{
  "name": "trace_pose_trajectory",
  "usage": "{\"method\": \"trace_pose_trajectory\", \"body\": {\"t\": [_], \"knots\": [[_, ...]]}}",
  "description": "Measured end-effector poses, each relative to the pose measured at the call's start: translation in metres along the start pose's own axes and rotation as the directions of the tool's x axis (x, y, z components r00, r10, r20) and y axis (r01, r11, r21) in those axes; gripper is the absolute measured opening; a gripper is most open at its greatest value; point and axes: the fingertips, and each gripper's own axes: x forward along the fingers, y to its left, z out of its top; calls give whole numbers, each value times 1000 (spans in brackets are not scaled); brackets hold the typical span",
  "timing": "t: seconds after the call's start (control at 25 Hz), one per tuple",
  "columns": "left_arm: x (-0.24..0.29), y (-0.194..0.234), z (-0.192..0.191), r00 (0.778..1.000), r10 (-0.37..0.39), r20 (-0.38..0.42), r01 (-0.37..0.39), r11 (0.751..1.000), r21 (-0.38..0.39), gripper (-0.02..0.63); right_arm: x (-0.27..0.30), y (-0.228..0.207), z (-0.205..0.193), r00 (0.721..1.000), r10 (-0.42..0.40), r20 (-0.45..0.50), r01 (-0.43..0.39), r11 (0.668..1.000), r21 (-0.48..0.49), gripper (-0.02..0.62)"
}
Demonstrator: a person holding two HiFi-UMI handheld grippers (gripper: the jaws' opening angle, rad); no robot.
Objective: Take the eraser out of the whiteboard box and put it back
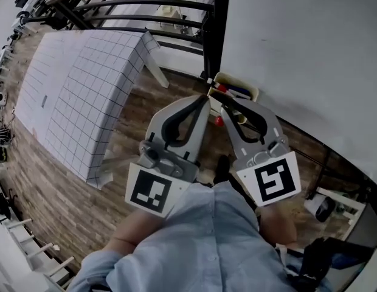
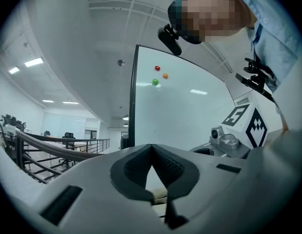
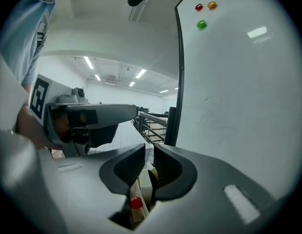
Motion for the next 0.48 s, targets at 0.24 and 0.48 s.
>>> {"method": "trace_pose_trajectory", "body": {"t": [0.24, 0.48], "knots": [[10, 15, -10, 999, -50, -3, 50, 998, -47, -2, 20, 4, -20, 994, -2, -105, 1, 1000, -7, 77], [17, 32, -29, 997, -73, -20, 71, 992, -107, -2, 42, 6, -55, 965, -24, -261, 10, 999, -53, 150]]}}
